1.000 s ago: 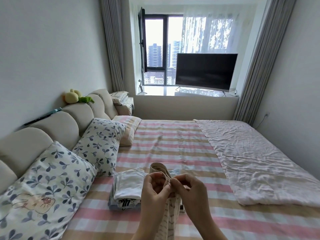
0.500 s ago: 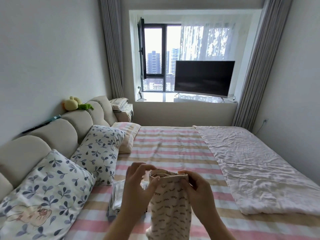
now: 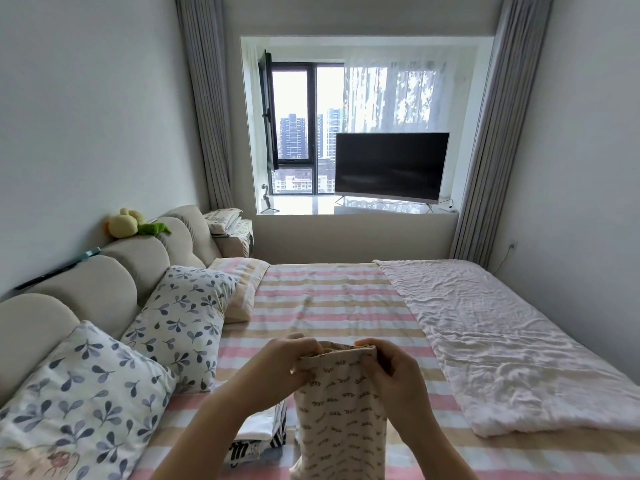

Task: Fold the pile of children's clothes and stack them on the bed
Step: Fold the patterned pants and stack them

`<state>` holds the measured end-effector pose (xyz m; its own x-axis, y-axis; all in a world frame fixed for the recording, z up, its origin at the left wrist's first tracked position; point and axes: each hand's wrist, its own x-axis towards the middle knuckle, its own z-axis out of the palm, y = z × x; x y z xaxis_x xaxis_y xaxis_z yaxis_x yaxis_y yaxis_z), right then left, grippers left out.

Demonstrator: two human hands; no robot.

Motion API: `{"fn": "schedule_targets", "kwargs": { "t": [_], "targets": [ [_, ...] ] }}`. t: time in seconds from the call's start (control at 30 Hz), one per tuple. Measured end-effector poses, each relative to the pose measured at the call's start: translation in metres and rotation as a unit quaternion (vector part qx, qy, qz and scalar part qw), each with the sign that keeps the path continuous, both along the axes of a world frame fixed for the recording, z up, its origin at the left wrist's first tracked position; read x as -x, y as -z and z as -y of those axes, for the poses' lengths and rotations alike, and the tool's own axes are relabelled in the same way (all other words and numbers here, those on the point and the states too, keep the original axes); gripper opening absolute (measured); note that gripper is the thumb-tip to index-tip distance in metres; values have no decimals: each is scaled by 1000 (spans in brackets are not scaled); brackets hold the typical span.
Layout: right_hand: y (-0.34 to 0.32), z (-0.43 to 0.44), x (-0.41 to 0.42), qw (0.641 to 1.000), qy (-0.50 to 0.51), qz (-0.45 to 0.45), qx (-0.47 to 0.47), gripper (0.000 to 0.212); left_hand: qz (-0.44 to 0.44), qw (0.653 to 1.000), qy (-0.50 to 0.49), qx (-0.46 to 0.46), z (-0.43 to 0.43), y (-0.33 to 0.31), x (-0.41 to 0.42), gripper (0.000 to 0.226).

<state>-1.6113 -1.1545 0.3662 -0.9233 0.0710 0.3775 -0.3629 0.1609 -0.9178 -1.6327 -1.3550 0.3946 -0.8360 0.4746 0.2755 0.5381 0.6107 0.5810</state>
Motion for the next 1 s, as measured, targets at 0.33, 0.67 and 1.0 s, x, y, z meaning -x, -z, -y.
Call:
{"fn": "schedule_targets", "kwargs": {
  "t": [0.33, 0.67, 1.0],
  "targets": [
    [-10, -20, 16, 1000, 16, 0, 18, 27, 55, 976, -67, -198, -10, 1, 16, 24],
    [-22, -38, 44, 996, -75, 57, 4, 14, 150, 932, -67, -323, -10, 16, 43, 23],
    [-13, -47, 134, 992, -55, 101, -51, 15, 145, 936, -121, -297, -29, 21, 119, 6]
  ]
}}
